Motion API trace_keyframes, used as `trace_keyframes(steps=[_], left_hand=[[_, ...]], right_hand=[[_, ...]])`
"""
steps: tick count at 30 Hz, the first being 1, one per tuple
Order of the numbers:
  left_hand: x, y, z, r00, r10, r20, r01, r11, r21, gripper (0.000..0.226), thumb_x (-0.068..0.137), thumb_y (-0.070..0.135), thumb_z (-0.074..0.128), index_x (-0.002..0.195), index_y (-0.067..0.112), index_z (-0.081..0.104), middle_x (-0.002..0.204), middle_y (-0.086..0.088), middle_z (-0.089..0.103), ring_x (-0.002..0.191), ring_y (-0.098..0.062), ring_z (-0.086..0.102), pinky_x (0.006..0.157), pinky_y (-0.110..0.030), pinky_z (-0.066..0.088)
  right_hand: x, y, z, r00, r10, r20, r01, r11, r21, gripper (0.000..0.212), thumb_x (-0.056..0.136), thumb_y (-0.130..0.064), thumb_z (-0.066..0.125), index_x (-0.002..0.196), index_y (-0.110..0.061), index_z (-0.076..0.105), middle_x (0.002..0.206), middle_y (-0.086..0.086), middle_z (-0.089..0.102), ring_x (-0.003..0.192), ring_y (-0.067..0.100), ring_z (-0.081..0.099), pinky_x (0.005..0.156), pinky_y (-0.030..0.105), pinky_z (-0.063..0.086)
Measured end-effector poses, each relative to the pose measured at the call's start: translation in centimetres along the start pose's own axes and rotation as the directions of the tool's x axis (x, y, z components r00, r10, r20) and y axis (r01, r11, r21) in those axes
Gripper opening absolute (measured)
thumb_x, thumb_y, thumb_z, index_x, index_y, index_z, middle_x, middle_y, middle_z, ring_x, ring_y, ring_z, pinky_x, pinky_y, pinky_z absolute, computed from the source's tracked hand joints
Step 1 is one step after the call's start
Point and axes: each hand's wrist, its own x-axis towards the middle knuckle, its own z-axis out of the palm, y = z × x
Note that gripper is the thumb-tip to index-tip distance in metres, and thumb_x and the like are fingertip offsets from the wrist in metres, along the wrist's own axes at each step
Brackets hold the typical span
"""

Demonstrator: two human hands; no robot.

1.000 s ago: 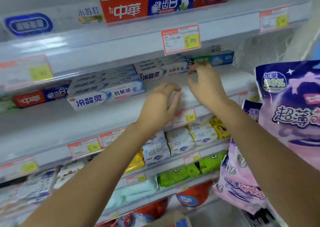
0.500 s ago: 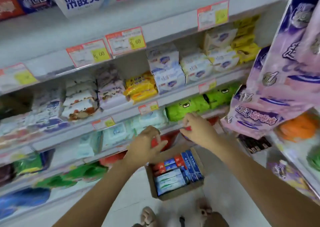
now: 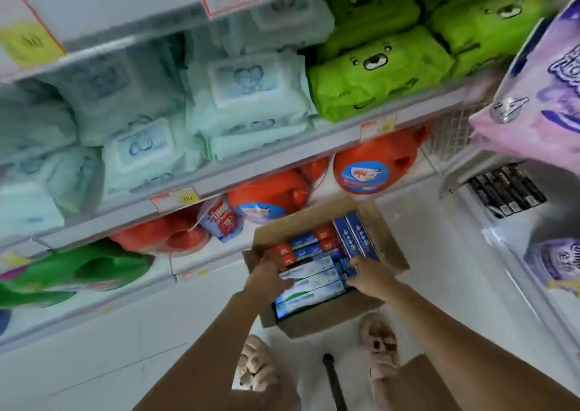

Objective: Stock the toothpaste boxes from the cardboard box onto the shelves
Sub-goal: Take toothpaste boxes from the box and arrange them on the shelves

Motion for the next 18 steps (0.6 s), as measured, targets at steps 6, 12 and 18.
trace_keyframes(steps=[6,12,18], left_hand=[[4.8,-2.6,4.4,0.997,-0.041,0.063,0.033,0.992,0.125,0.065,0.083,0.028,0.071,0.134,0.003,0.040,0.129,-0.018,0.053,0.115,-0.030,0.055,0.095,-0.033,0.043],[6.9,-4.2,6.9,0.998,-0.031,0.061,0.025,0.996,0.091,0.070,0.077,0.029,0.077,0.134,0.007,0.042,0.134,-0.013,0.051,0.118,-0.025,0.053,0.094,-0.028,0.040],[8.5,-5.4,7.2,0.984,-0.040,0.171,0.033,0.999,0.041,0.080,0.065,0.016,0.086,0.132,0.008,0.044,0.131,-0.009,0.054,0.119,-0.023,0.053,0.097,-0.026,0.043]], right_hand=[[4.0,2.0,5.4,0.990,0.096,0.108,-0.106,0.990,0.091,0.019,0.091,-0.025,0.056,0.101,-0.011,0.048,0.098,0.005,0.052,0.092,0.021,0.054,0.072,0.028,0.036],[6.7,1.4,6.5,0.972,0.144,0.185,-0.184,0.959,0.217,0.050,0.091,-0.014,0.057,0.135,0.000,0.038,0.133,0.023,0.050,0.118,0.034,0.052,0.091,0.040,0.046],[9.1,1.9,7.2,0.962,0.159,0.224,-0.228,0.915,0.333,0.045,0.083,-0.011,0.061,0.125,-0.007,0.047,0.115,0.013,0.058,0.104,0.026,0.057,0.092,0.038,0.047]])
